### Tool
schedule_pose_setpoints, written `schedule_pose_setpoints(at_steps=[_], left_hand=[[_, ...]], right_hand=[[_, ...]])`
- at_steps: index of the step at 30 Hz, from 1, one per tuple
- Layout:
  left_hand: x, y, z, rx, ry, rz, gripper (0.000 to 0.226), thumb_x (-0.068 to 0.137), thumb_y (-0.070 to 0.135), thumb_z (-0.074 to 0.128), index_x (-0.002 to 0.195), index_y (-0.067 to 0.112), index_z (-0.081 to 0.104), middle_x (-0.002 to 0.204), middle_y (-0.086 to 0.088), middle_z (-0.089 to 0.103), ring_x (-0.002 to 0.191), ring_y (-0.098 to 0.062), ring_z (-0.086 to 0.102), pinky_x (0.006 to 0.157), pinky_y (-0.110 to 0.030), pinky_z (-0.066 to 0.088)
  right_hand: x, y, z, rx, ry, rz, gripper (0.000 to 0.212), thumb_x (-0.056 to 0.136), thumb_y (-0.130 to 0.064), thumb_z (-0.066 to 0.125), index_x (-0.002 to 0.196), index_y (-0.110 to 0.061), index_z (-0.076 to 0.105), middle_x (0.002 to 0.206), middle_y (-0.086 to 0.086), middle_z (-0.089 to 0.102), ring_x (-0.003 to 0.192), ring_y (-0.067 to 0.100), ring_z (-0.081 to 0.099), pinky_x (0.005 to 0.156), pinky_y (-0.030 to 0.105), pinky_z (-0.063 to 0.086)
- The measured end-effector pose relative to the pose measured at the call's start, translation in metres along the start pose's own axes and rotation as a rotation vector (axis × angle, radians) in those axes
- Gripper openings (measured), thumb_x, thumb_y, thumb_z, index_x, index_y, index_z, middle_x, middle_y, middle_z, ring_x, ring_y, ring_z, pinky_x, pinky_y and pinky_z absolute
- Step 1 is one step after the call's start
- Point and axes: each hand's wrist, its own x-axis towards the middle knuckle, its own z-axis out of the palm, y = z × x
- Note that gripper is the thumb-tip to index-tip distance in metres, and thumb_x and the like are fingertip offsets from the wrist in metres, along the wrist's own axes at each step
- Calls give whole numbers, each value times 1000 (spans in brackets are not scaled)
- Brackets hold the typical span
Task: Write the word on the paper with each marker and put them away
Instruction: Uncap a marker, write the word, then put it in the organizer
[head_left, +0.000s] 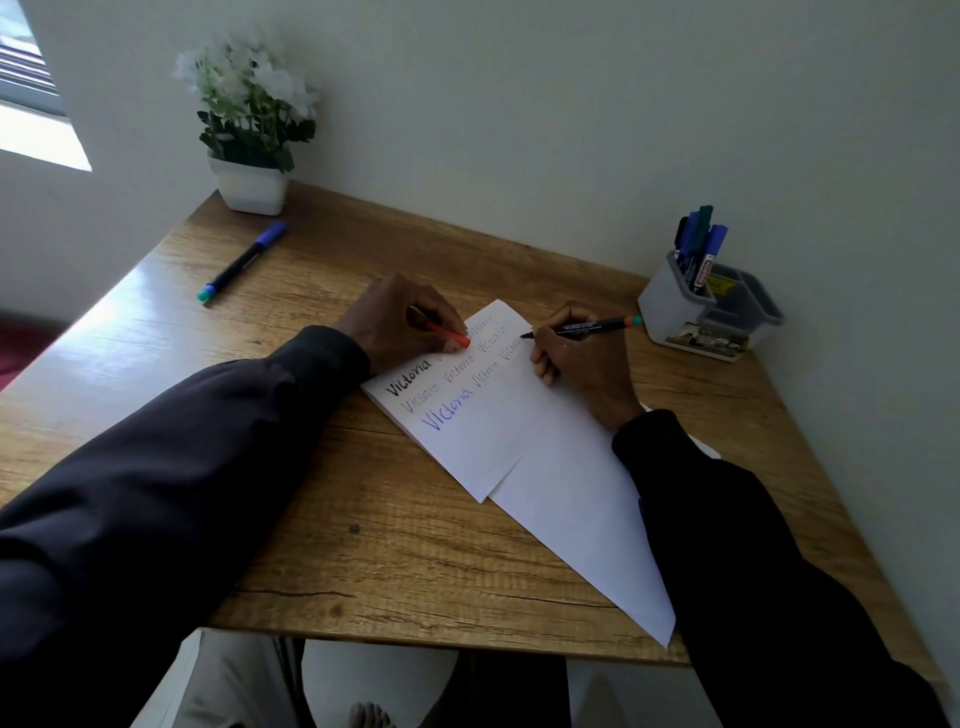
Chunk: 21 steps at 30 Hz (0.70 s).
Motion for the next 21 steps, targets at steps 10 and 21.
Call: schedule_pose_setpoints(at_steps=[10, 21], left_hand=[[0, -2, 0, -5, 3, -4, 17, 76, 21, 83, 93, 21, 79, 98, 11, 74, 87, 1, 68, 76, -12, 55], [0, -1, 1, 6, 9, 4, 16, 77, 21, 83, 93, 20, 79, 98, 11, 74, 86, 2, 68, 76, -10, 54]], right_hand=[[2, 2, 1, 6, -15, 35, 19, 93, -4, 69, 75, -10, 64, 63, 10, 69, 48, 22, 63, 43, 26, 49], [2, 0, 2, -2, 43, 64, 22, 89, -1, 70, 71, -12, 64, 63, 12, 70, 47, 24, 64, 44, 26, 50]])
